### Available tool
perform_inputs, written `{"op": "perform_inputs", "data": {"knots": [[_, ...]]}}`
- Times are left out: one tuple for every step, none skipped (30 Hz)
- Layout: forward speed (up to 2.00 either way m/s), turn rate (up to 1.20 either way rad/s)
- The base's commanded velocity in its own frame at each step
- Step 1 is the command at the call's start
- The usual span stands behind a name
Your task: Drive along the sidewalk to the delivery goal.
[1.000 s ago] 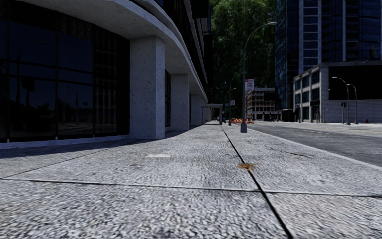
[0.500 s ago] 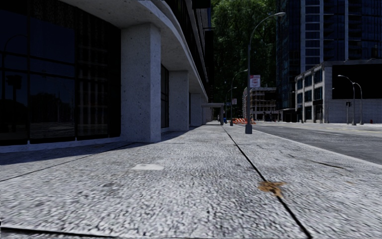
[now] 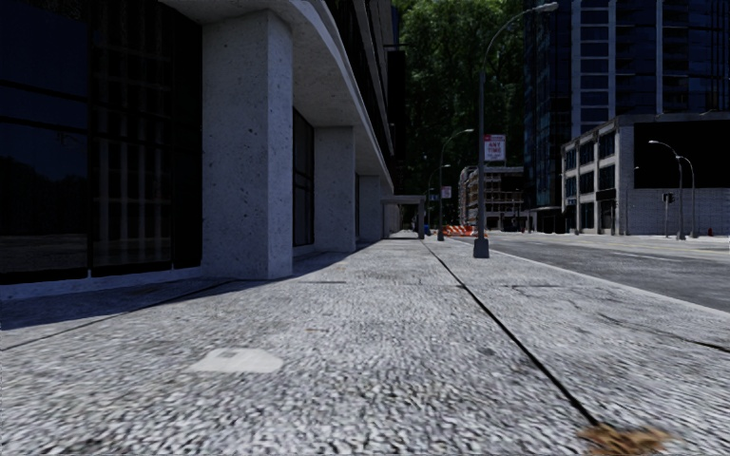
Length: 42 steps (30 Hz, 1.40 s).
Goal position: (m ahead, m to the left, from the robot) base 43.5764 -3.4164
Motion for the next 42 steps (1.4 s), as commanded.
{"op": "perform_inputs", "data": {"knots": [[2.00,-0.21],[2.00,-0.23],[2.00,-0.26],[2.00,-0.26],[2.00,-0.26],[2.00,-0.26],[2.00,-0.26],[2.00,-0.28],[2.00,-0.28],[2.00,-0.28],[2.00,-0.28],[2.00,-0.28],[2.00,-0.28],[2.00,-0.29],[2.00,-0.29],[2.00,-0.29],[2.00,-0.29],[2.00,-0.29],[2.00,-0.29],[2.00,-0.29],[2.00,-0.29],[2.00,-0.29],[2.00,-0.29],[2.00,-0.29],[2.00,-0.29],[2.00,-0.29],[2.00,-0.27],[2.00,0.00],[2.00,0.00],[2.00,0.00],[2.00,0.00],[2.00,0.00],[2.00,0.00],[2.00,0.00],[2.00,0.00],[2.00,0.00],[2.00,0.00],[2.00,0.00],[2.00,0.00],[2.00,0.00],[2.00,0.00],[2.00,0.00]]}}
